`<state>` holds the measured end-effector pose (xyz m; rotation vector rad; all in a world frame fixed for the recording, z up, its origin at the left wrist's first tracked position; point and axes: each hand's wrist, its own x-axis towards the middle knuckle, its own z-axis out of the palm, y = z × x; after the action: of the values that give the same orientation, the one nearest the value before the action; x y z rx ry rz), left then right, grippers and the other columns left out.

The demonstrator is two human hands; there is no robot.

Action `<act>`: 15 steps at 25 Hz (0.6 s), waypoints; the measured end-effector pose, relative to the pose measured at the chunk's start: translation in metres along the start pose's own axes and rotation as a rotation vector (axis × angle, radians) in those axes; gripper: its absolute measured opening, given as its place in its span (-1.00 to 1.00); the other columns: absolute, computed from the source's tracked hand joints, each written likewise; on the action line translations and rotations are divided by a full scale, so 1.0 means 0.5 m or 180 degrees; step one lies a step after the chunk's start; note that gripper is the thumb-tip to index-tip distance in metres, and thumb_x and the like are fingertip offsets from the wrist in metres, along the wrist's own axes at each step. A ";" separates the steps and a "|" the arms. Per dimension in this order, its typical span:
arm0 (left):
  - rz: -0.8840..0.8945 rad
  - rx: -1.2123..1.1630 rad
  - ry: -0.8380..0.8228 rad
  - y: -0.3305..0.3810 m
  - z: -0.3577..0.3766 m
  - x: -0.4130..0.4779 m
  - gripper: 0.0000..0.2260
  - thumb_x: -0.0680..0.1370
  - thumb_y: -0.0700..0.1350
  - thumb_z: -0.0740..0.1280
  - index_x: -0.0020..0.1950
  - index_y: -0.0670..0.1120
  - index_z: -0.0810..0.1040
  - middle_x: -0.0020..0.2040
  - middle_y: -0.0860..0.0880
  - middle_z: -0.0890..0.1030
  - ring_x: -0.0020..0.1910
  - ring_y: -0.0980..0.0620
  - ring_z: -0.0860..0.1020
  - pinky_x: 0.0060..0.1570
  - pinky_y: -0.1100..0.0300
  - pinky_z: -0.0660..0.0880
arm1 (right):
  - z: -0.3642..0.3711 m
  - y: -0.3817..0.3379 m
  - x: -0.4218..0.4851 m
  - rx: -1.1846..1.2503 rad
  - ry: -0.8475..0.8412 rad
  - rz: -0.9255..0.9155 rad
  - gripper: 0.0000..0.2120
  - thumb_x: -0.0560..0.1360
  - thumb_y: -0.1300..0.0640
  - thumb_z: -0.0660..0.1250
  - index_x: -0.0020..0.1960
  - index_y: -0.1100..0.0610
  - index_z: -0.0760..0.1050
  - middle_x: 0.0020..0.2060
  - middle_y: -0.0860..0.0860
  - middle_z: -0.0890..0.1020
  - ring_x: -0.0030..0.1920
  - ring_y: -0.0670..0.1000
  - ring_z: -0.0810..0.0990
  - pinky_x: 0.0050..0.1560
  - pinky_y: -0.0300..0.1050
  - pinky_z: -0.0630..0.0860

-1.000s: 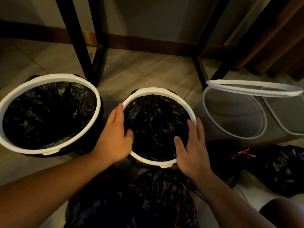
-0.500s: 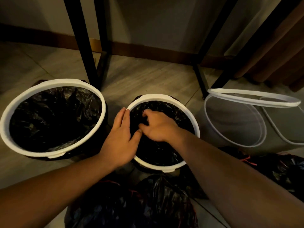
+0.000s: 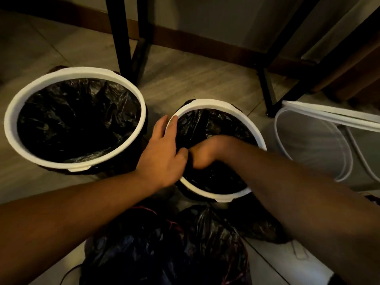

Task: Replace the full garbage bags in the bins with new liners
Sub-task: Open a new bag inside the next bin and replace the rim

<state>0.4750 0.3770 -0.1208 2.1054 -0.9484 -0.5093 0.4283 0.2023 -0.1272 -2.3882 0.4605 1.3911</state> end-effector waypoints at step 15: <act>-0.0343 -0.0297 0.0305 0.014 -0.016 0.020 -0.40 0.66 -0.16 0.13 0.66 0.25 0.14 0.36 -0.16 0.59 0.25 -0.19 0.59 0.27 0.03 0.52 | -0.028 0.057 -0.002 -0.0870 0.0285 0.0147 -0.66 0.60 -0.14 0.31 0.24 0.03 0.65 0.13 0.00 0.64 0.04 0.08 0.60 0.06 -0.04 0.52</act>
<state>0.4832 0.3705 -0.1109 2.0848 -0.7461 -0.4927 0.4260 0.1708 -0.1236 -2.6819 0.3706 1.4533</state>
